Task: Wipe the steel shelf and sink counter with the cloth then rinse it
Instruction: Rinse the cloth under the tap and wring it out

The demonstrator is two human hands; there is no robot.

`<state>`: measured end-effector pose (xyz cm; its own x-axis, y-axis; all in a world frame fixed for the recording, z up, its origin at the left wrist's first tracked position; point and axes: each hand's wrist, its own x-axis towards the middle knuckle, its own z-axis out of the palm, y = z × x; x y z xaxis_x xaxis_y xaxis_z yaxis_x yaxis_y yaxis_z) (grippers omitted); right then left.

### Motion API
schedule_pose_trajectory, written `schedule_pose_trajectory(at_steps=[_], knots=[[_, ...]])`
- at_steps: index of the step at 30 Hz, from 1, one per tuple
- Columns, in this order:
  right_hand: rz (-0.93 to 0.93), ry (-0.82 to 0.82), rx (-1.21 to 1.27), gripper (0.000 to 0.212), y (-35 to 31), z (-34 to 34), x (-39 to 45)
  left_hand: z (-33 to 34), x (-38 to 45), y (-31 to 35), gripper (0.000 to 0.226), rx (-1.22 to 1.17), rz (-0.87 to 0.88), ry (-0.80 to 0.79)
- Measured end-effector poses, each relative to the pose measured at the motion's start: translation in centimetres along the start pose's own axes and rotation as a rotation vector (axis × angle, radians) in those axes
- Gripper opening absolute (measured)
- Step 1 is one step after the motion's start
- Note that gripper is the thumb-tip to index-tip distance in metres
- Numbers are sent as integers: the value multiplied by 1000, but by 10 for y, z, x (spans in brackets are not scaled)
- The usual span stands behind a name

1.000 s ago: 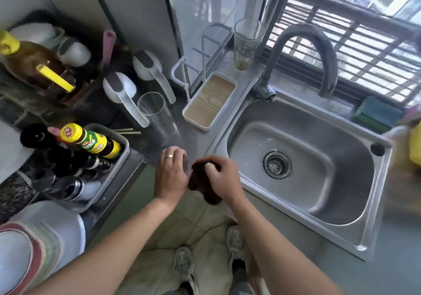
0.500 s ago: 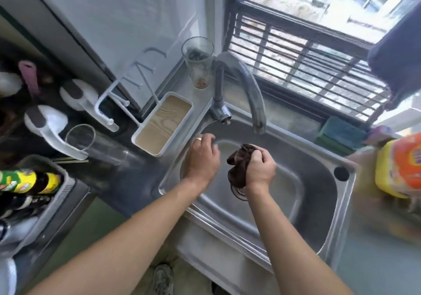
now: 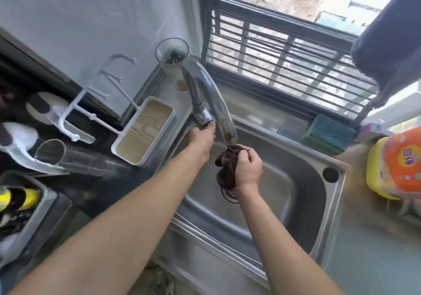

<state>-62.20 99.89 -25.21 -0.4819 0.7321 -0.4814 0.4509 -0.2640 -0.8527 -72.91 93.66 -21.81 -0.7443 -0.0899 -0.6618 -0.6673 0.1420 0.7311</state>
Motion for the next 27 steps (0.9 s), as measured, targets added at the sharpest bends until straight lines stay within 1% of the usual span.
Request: schedule_pose_trajectory(at_steps=[5,8,11,13,16,18,20,21,23,25,26,27], knots=[[80,-38,-2,26,8,-1,1,4,0,3,6,-152,-57,9],[110,-48,4,29,12,-1,2,7,0,-2,16,-180,-44,28],[113,-50,22,27,17,-2,7,8,1,-9,28,-173,-33,35],[125,-42,66,29,18,-2,9,7,2,-9,30,-166,-30,25],[175,-23,156,33,16,-3,9,4,4,-11,29,-123,13,15],[221,-34,265,33,13,-3,7,1,3,-13,25,-89,28,-6],[263,-46,377,31,12,-3,4,-2,1,-20,22,27,9,-58],[285,-48,412,29,13,-2,3,-5,-2,-26,27,122,-15,-101],[331,-43,431,30,15,-2,1,-9,-12,-43,44,258,-114,-206],[352,-57,429,34,19,-5,0,-14,-26,-62,59,215,-299,-333],[351,-85,422,36,20,-7,-1,-17,-31,-71,62,145,-395,-405],[345,-123,400,38,21,-9,-1,-21,-35,-78,60,63,-470,-477]])
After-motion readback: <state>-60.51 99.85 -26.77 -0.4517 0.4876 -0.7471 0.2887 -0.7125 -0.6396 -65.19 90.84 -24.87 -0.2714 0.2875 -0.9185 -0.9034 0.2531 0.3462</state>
